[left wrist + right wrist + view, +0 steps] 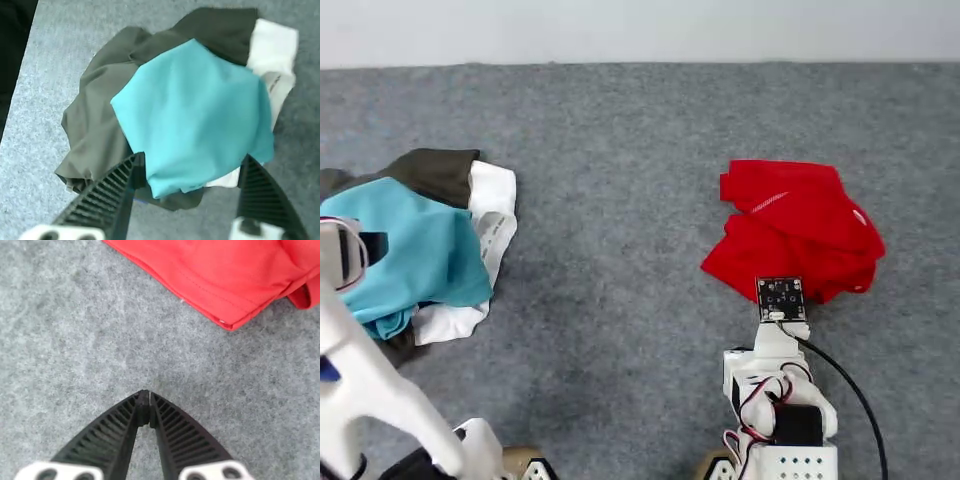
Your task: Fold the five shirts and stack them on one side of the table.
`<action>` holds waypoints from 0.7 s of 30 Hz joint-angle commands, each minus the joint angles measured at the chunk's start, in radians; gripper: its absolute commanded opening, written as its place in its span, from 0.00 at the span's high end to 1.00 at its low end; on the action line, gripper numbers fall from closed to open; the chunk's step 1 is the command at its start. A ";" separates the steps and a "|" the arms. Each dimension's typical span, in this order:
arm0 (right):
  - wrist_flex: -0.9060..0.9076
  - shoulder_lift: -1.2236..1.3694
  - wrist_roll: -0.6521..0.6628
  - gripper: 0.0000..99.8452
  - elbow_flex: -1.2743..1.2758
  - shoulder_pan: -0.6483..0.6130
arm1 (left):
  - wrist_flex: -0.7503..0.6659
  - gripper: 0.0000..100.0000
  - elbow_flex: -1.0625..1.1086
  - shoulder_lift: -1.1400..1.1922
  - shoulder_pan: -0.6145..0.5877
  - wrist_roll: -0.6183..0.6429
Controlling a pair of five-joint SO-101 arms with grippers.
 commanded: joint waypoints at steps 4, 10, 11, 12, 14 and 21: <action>0.002 -0.012 -0.006 0.99 0.017 -0.010 | 0.028 0.71 0.045 -0.143 0.077 0.029; 0.002 -0.012 -0.006 0.99 0.017 -0.041 | 0.028 0.73 0.189 -0.230 0.161 0.049; 0.002 -0.012 -0.006 0.99 0.017 -0.048 | 0.028 0.74 0.208 -0.232 0.160 0.051; 0.002 -0.012 -0.006 0.99 0.017 -0.054 | 0.028 0.74 0.223 -0.232 0.160 0.051; 0.002 -0.012 -0.005 0.99 0.017 -0.054 | 0.028 0.75 0.251 -0.235 0.158 0.051; -0.070 -0.007 0.097 0.98 -0.104 0.030 | 0.023 0.75 0.297 -0.230 0.160 0.055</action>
